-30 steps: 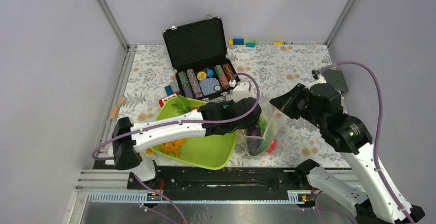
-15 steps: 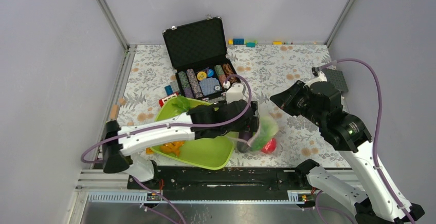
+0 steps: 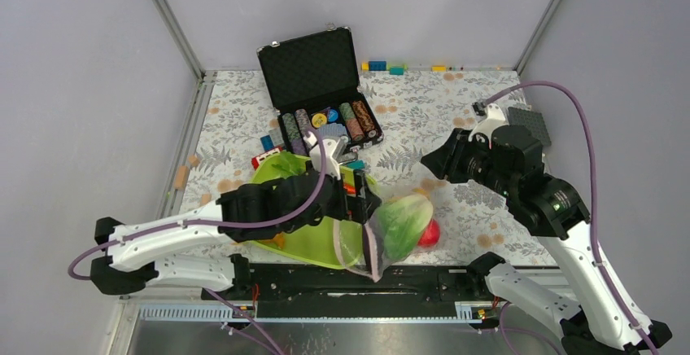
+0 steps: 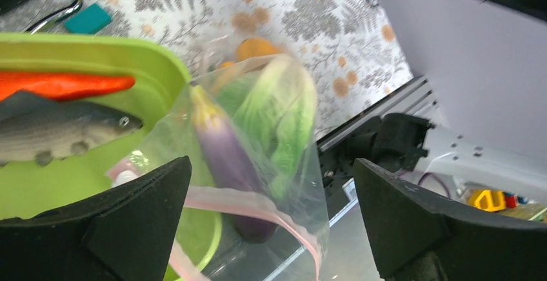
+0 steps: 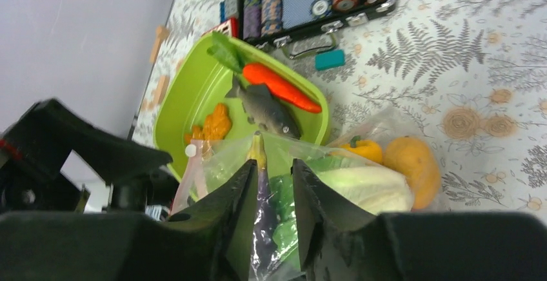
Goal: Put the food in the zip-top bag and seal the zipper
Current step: Pick up the zipper food storage bag at the center of the board.
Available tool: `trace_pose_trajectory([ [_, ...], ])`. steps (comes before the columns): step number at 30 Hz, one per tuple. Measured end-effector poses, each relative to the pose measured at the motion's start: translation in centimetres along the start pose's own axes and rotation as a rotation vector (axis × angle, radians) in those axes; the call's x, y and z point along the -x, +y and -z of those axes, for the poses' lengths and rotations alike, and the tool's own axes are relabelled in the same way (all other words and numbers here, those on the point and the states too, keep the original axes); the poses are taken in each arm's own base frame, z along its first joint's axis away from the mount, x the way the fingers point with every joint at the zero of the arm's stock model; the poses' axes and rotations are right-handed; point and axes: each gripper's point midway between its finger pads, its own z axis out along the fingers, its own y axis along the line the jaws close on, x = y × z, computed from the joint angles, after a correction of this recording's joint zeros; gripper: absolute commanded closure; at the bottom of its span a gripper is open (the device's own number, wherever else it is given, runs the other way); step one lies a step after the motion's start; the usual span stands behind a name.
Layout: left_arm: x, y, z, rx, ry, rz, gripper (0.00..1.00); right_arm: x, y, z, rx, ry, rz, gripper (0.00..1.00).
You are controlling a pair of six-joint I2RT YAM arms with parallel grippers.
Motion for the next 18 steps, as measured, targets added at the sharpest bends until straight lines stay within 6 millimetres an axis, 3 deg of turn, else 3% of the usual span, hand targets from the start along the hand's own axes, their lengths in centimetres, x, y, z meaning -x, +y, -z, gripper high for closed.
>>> trace_pose_trajectory([
  [3,-1.3,2.1,1.0,0.019,0.018,-0.014,0.01,-0.9,0.6,0.2,0.058,0.046,0.079,0.53],
  [8,-4.2,7.4,4.0,0.072,0.038,0.058,0.01,-2.8,1.6,0.5,0.133,0.129,0.184,0.38],
  [10,-4.4,9.5,6.0,0.077,0.003,0.133,0.01,-4.7,3.0,0.4,0.190,0.193,0.258,0.30],
  [14,-3.5,12.3,9.0,0.084,-0.083,0.269,0.01,-9.7,6.0,-0.4,0.253,0.349,0.437,0.29],
  [18,-3.6,14.0,9.2,0.162,-0.109,0.319,0.01,-13.6,7.4,-2.2,0.170,0.432,0.627,0.28],
])
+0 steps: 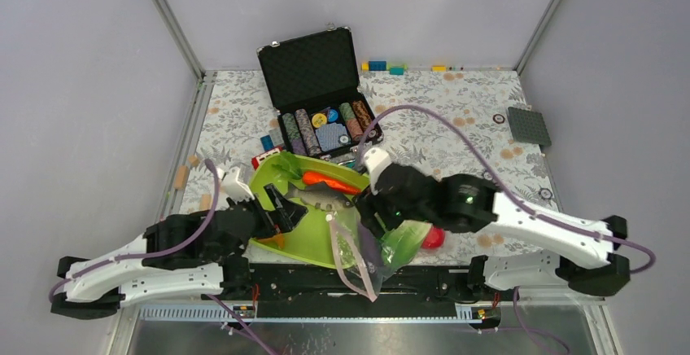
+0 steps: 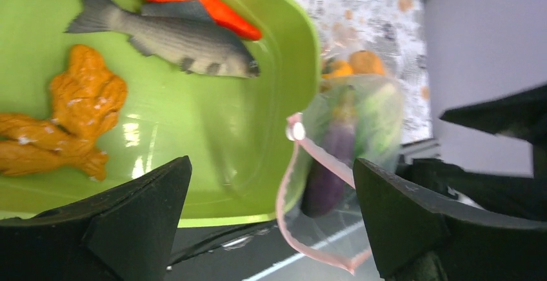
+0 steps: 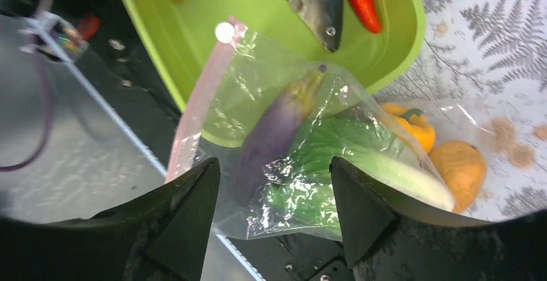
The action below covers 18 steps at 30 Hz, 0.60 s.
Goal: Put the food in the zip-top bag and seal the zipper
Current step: Pick up the zipper food storage bag at the center of the board.
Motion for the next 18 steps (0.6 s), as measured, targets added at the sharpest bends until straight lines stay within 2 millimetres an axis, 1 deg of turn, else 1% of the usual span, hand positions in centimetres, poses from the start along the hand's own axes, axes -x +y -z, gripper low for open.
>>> trace_pose_trajectory([
  [2,-0.4,1.0,-0.7,0.073,0.001,-0.011,0.01,-1.2,0.6,-1.2,-0.056,0.045,0.058,0.27],
  [3,-0.8,1.6,-1.1,0.119,0.005,-0.025,0.01,-2.1,1.1,-1.6,-0.075,0.072,0.090,0.23],
  [4,-1.1,2.2,-1.5,0.161,0.007,-0.039,0.01,-2.7,1.5,-1.9,-0.087,0.093,0.116,0.15],
  [7,-1.9,3.7,-2.4,0.271,0.015,-0.076,0.01,-4.4,3.6,-2.6,-0.126,0.144,0.213,0.13],
  [10,-2.0,4.2,-2.6,0.309,0.008,-0.070,0.01,-4.7,5.2,-3.4,-0.164,0.150,0.257,0.10],
  [13,-1.7,4.5,-2.3,0.313,-0.009,-0.042,0.01,-4.5,6.4,-3.8,-0.186,0.133,0.272,0.10],
  [18,-1.6,5.0,-2.1,0.305,-0.022,-0.011,0.01,-4.3,7.4,-3.9,-0.216,0.116,0.261,0.12],
])
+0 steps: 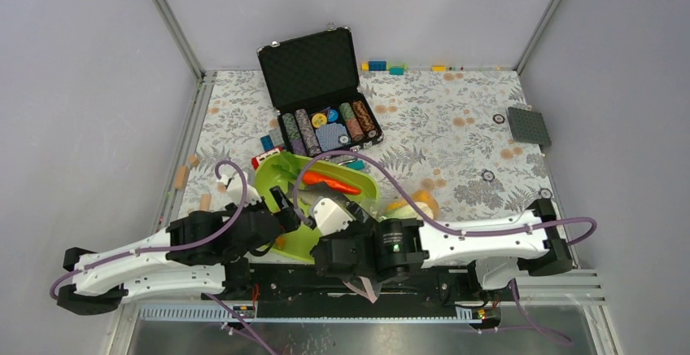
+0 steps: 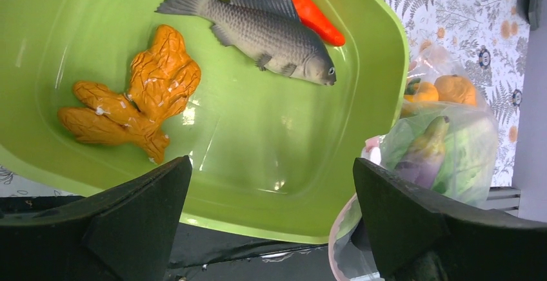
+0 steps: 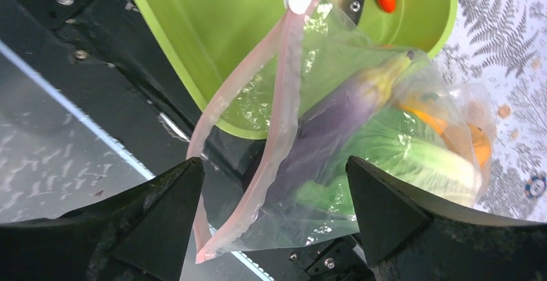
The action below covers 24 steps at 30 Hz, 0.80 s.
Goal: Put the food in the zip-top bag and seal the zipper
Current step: Pick up the zipper food storage bag at the center of the board.
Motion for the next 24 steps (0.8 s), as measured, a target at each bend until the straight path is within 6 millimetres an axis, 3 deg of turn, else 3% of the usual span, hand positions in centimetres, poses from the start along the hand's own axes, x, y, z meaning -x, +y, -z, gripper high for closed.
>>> trace_pose_trajectory([
  [3,-0.2,0.5,-0.1,0.008,0.001,-0.001,0.01,-1.4,0.0,-0.8,-0.063,0.051,-0.006,0.16],
  [5,-0.2,0.7,-0.2,0.010,0.001,-0.001,0.01,-2.9,-0.5,-1.4,-0.120,0.096,-0.010,0.27],
  [9,-0.3,0.7,-0.2,0.017,0.002,-0.004,0.01,-6.2,-2.8,-1.3,-0.241,0.181,-0.029,0.83],
  [10,-0.4,0.7,-0.3,0.021,0.003,-0.008,0.01,-6.6,-3.3,-1.1,-0.264,0.191,-0.033,0.94],
  [11,-0.5,0.8,-0.4,0.026,0.004,-0.013,0.01,-7.0,-4.1,-0.9,-0.298,0.198,-0.052,0.98],
  [13,-0.7,0.7,-0.7,0.042,0.007,-0.032,0.01,-7.2,-5.7,-0.2,-0.340,0.201,-0.085,1.00],
  [16,-1.1,0.2,-1.2,0.052,0.013,-0.063,0.01,-6.7,-9.6,0.6,-0.400,0.196,-0.211,1.00],
  [20,-1.1,-1.2,-1.9,0.063,0.019,-0.101,0.01,-6.1,-17.7,2.2,-0.519,0.173,-0.438,1.00],
  [24,-0.1,-2.5,-3.7,0.091,0.025,-0.091,0.01,-6.0,-25.1,6.0,-0.630,0.118,-0.605,0.99],
])
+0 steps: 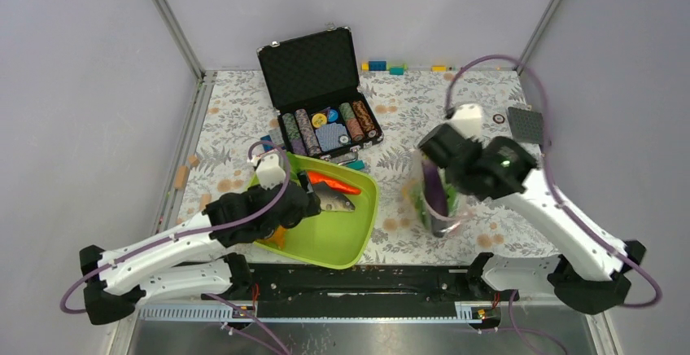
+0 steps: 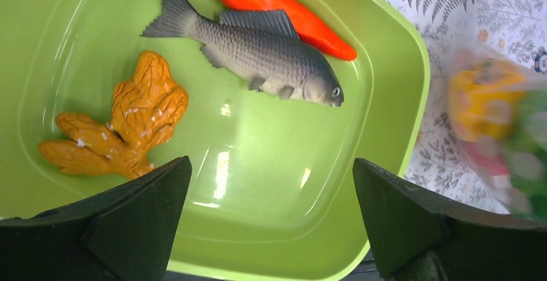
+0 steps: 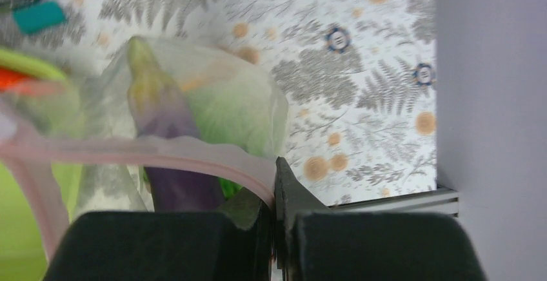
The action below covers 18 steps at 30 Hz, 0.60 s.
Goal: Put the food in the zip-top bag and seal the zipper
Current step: Pick up the zipper food storage bag at the center of the board.
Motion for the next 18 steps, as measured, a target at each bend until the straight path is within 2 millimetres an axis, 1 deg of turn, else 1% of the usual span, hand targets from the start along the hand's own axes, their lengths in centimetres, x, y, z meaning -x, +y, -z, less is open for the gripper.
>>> trace_pose_trajectory([
  [3,1.0,-0.2,-1.3,0.013,0.004,0.010,0.01,2.7,-4.5,0.9,-0.057,-0.038,-0.074,0.98],
  [6,1.9,-0.2,-1.9,0.012,0.004,0.004,0.01,4.7,-8.1,1.8,-0.143,-0.061,-0.093,0.98],
  [8,2.5,-0.2,-2.5,0.012,0.004,0.004,0.01,6.0,-10.1,2.3,-0.219,-0.069,-0.106,0.98],
  [10,3.0,0.0,-3.2,0.018,0.008,0.010,0.01,7.4,-11.4,2.6,-0.278,-0.079,-0.114,0.98],
  [12,3.4,0.3,-4.0,0.033,0.021,0.013,0.01,8.7,-11.8,2.5,-0.314,-0.083,-0.108,0.97],
  [14,3.5,0.6,-4.5,0.048,0.032,0.010,0.01,9.4,-11.4,1.8,-0.329,-0.071,-0.096,0.96],
  [16,3.5,0.9,-4.9,0.060,0.042,0.005,0.01,9.2,-10.3,0.5,-0.321,-0.026,-0.064,0.95],
  [18,3.6,1.2,-5.0,0.070,0.046,0.011,0.01,7.8,-8.5,-1.4,-0.293,0.056,-0.016,0.93],
])
